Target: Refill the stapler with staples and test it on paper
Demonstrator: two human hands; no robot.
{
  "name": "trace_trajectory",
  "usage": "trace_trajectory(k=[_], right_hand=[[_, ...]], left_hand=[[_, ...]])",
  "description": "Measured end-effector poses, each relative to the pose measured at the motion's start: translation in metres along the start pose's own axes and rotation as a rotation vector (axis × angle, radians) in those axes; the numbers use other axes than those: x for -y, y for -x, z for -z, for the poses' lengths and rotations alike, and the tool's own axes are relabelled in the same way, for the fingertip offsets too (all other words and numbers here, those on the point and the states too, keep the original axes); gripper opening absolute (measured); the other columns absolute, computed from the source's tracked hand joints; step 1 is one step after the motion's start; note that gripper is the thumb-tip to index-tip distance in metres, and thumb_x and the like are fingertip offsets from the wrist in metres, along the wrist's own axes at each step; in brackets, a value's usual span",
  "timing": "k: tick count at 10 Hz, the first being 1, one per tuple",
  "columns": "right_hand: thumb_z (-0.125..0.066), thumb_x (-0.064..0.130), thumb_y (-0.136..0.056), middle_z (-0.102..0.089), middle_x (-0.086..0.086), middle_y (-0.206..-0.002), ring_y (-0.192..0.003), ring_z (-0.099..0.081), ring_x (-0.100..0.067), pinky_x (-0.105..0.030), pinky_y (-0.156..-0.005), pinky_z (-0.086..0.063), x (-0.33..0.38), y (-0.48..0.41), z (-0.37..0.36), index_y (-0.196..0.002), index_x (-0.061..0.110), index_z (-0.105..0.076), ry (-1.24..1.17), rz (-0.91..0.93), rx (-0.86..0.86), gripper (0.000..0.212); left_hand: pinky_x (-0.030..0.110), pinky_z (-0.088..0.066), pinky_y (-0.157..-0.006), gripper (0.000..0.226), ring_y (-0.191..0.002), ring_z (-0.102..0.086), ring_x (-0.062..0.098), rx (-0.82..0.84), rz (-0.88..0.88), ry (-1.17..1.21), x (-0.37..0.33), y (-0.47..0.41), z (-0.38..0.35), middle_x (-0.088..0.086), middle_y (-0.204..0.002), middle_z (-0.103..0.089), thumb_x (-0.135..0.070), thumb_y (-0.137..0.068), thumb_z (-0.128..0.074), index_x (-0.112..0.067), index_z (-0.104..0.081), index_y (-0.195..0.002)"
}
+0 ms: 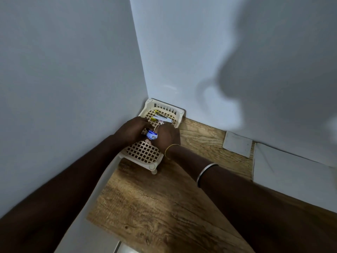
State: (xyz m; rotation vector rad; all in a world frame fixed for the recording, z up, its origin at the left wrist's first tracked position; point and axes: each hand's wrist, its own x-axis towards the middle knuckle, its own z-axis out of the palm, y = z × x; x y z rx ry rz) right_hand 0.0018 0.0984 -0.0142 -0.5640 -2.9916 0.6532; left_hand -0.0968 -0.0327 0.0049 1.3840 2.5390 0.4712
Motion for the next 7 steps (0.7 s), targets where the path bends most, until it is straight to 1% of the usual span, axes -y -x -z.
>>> trace_trajectory(k=[1,2,3,4,5,6,7], right_hand=[[-0.073,0.056,-0.077,-0.070,-0.011,-0.111,-0.109,-0.061,-0.032,-0.042,-0.091,-0.046,0.001,-0.001,-0.006,-0.106,0.016,-0.070,0.060,0.015,-0.017,0.049],[-0.073,0.052,-0.078,-0.070,-0.008,-0.108,-0.110,-0.060,-0.031,-0.043,-0.095,-0.044,-0.002,0.001,-0.011,-0.103,0.019,-0.071,0.062,0.007,-0.003,0.041],[-0.074,0.046,-0.080,-0.069,-0.009,-0.113,-0.114,-0.058,-0.032,-0.044,-0.099,-0.044,-0.003,0.004,-0.010,-0.107,0.017,-0.069,0.045,0.025,0.010,0.040],[-0.074,0.044,-0.080,-0.067,-0.010,-0.119,-0.116,-0.056,-0.030,-0.042,-0.100,-0.046,-0.003,0.012,0.000,-0.115,0.015,-0.067,-0.033,0.031,-0.011,0.046],[-0.064,0.044,-0.087,-0.070,-0.009,-0.108,-0.103,-0.062,-0.029,-0.039,-0.089,-0.051,-0.009,0.034,0.007,-0.108,0.014,-0.070,-0.074,0.033,-0.091,0.038],[-0.057,0.042,-0.090,-0.069,-0.008,-0.105,-0.099,-0.061,-0.027,-0.038,-0.084,-0.050,-0.020,0.064,0.011,-0.108,0.015,-0.068,-0.135,0.047,-0.105,0.034],[-0.054,0.042,-0.092,-0.069,-0.002,-0.100,-0.095,-0.063,-0.023,-0.035,-0.080,-0.051,-0.041,0.102,0.008,-0.103,0.019,-0.069,-0.116,0.061,-0.102,0.030]], left_hand=[[0.042,-0.049,-0.094,0.034,-0.114,-0.062,0.032,0.029,0.019,-0.015,0.004,0.001,-0.003,0.012,-0.118,-0.070,-0.010,-0.080,-0.080,-0.013,-0.076,-0.114],[0.041,-0.049,-0.097,0.038,-0.115,-0.063,0.032,0.040,0.040,0.025,0.005,0.004,-0.004,0.013,-0.123,-0.069,-0.010,-0.081,-0.080,-0.013,-0.075,-0.119],[0.038,-0.048,-0.096,0.048,-0.114,-0.063,0.032,0.061,0.052,0.028,0.006,0.007,-0.002,0.013,-0.126,-0.066,-0.006,-0.082,-0.077,-0.012,-0.069,-0.129],[0.035,-0.046,-0.098,0.057,-0.117,-0.061,0.030,0.079,0.082,0.053,0.007,0.016,0.001,0.013,-0.132,-0.062,-0.011,-0.083,-0.079,-0.012,-0.062,-0.137],[0.037,-0.048,-0.099,0.054,-0.118,-0.061,0.028,-0.010,0.142,0.061,0.002,0.034,-0.001,0.010,-0.133,-0.062,-0.019,-0.087,-0.078,-0.012,-0.061,-0.138],[0.037,-0.053,-0.096,0.040,-0.114,-0.066,0.024,-0.158,0.135,0.212,-0.016,0.056,-0.005,0.008,-0.128,-0.067,-0.010,-0.091,-0.072,-0.012,-0.066,-0.131],[0.030,-0.055,-0.092,0.037,-0.112,-0.065,0.014,-0.221,0.075,0.316,-0.043,0.074,-0.015,0.001,-0.128,-0.068,-0.003,-0.093,-0.065,-0.018,-0.068,-0.126]])
